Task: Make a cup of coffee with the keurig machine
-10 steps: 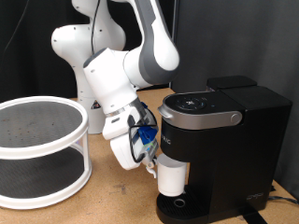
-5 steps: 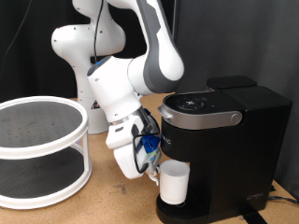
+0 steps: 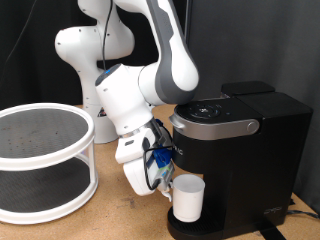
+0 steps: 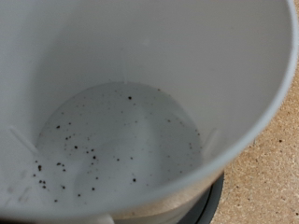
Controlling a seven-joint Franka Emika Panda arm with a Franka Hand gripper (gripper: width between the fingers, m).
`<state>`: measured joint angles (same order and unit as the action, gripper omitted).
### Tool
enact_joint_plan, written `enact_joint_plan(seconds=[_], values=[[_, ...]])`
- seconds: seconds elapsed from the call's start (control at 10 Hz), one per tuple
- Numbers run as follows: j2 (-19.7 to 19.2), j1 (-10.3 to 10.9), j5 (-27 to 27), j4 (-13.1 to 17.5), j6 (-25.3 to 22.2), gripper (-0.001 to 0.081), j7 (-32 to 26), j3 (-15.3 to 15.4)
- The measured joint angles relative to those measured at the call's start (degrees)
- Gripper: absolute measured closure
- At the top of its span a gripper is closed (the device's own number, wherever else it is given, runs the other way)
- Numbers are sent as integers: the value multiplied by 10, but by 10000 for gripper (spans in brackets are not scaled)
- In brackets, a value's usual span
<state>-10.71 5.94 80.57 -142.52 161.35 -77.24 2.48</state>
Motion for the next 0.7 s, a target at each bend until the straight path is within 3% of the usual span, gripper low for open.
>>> enact_joint_plan(seconds=[0.6,0.7], values=[[0,0,2,0,0,707,0,0],[0,0,2,0,0,519,0,1]])
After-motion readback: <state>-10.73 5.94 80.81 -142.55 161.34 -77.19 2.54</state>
